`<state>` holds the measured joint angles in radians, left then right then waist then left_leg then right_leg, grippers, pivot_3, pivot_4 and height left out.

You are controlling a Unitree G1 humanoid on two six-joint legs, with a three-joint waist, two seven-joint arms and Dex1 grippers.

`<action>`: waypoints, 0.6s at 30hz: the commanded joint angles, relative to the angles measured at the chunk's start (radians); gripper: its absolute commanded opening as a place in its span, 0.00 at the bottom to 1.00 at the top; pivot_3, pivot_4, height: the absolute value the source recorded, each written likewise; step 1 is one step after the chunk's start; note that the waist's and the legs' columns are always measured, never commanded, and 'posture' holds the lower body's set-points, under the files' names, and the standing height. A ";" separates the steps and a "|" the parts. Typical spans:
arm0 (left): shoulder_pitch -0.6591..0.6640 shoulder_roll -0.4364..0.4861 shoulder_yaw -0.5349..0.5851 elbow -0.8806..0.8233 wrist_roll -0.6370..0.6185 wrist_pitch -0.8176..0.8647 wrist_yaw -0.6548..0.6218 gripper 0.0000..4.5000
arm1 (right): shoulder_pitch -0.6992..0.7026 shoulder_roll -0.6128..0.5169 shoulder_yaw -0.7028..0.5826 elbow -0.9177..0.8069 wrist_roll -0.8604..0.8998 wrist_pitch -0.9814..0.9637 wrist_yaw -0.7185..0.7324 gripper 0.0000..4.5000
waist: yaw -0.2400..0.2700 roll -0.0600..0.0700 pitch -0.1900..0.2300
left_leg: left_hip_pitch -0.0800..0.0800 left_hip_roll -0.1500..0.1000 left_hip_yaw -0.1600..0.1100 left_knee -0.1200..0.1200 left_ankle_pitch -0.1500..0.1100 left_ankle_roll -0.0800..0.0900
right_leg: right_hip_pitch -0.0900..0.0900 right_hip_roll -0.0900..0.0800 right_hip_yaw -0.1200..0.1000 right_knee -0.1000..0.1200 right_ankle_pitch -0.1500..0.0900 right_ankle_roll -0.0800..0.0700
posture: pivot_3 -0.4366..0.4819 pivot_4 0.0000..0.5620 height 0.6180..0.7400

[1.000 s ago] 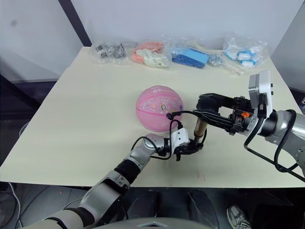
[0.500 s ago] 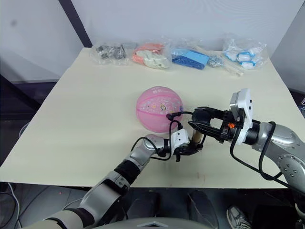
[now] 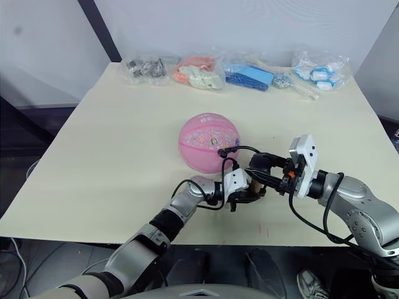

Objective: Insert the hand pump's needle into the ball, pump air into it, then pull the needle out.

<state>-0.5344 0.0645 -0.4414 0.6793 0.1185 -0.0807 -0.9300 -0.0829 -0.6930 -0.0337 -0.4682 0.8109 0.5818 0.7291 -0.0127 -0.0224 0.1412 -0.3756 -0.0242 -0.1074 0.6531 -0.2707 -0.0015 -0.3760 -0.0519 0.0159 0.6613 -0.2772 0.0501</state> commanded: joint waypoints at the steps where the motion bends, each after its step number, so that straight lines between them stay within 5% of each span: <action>1: 0.052 0.012 -0.039 0.065 0.026 0.040 -0.036 0.24 | 0.023 0.006 0.014 0.027 -0.047 0.023 -0.017 0.51 | 0.000 0.000 0.000 | 0.000 0.000 0.000 0.000 0.000 0.000 | 0.000 0.000 0.000 0.000 0.000 0.000 | 0.48 0.27 1.00; 18: 0.055 0.011 -0.046 0.066 0.029 0.028 -0.059 0.24 | -0.190 -0.211 -0.348 -0.081 0.367 0.261 -0.106 0.51 | 0.005 0.007 0.005 | -0.003 -0.001 -0.001 0.000 0.000 0.000 | -0.001 -0.002 -0.001 -0.001 0.000 0.000 | 0.48 0.27 1.00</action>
<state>-0.5279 0.0544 -0.4424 0.6711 0.1129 -0.0883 -0.9522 -0.2151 -0.8657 -0.2501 -0.5247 1.1386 0.8601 0.6627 -0.0080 -0.0154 0.1466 -0.3790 -0.0252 -0.1082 0.6532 -0.2707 -0.0014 -0.3774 -0.0541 0.0149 0.6604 -0.2771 0.0502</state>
